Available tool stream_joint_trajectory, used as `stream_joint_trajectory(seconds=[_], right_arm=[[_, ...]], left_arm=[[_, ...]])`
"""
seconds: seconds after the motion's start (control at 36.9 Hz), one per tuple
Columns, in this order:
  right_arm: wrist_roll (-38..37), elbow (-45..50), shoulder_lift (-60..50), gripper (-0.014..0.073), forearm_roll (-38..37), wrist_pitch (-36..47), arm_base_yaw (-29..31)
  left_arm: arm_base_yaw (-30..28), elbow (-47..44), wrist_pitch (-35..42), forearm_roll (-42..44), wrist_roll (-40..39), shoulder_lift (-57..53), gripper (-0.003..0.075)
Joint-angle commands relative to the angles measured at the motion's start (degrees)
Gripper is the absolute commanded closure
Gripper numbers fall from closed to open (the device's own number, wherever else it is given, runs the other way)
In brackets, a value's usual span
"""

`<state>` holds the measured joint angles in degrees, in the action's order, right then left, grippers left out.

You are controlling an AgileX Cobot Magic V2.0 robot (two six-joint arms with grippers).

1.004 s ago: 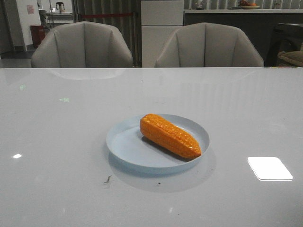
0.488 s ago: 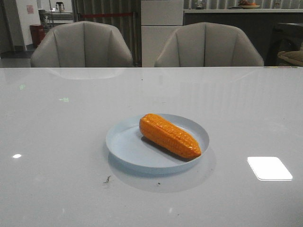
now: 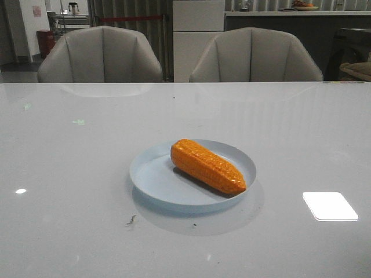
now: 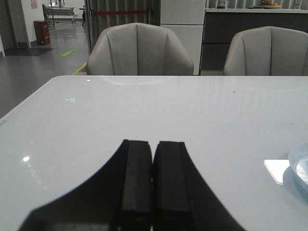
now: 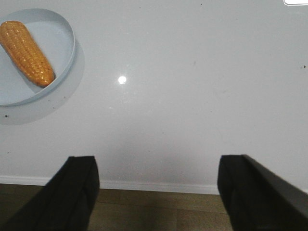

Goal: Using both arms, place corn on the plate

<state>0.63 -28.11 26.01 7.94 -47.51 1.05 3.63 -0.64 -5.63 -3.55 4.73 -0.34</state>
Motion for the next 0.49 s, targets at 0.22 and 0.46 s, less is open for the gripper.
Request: stream_joint_trajectory(seconds=[0.22,0.46], right_arm=[[0.24,1.78,-3.67,0.0006,-2.4,6.81,0.25],[0.24,6.61,-12.39,0.0468,-2.4,20.29,0.25]], left_arm=[[-0.14,-2.16,5.29,-0.07,-0.57,-1.21,0.0627],[-0.14,-2.16,5.29,-0.07,-0.57,-1.21,0.0627]])
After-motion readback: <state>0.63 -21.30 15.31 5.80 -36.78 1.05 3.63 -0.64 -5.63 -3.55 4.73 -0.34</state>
